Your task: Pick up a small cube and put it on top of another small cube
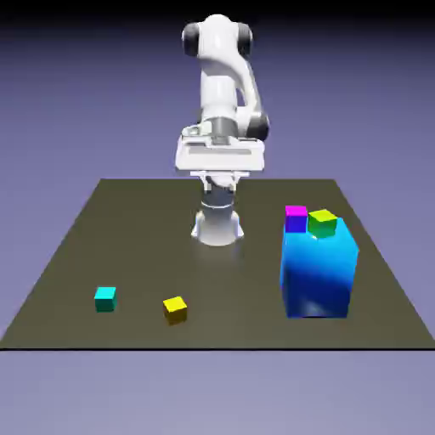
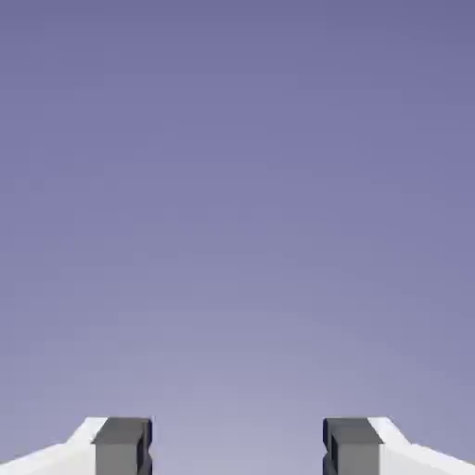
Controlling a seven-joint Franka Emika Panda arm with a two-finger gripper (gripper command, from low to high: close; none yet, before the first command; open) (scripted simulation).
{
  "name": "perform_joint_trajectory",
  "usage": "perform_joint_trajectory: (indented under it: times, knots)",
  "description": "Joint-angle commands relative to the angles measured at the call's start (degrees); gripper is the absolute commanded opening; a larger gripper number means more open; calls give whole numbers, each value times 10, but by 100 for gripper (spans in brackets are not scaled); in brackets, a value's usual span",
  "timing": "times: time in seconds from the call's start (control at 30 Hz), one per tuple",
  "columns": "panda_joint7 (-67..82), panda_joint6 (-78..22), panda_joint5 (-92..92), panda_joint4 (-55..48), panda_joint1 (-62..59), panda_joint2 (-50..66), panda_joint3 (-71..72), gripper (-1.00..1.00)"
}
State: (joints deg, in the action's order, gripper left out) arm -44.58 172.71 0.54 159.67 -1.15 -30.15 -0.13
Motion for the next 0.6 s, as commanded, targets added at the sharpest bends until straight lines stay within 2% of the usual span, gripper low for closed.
perform_joint_trajectory:
  times: [0.0,0.57]
  knots:
    - [-18,-11,4,-11,-15,21,-1,0]
    - [-317,-193,80,-198,-274,374,-20,0]
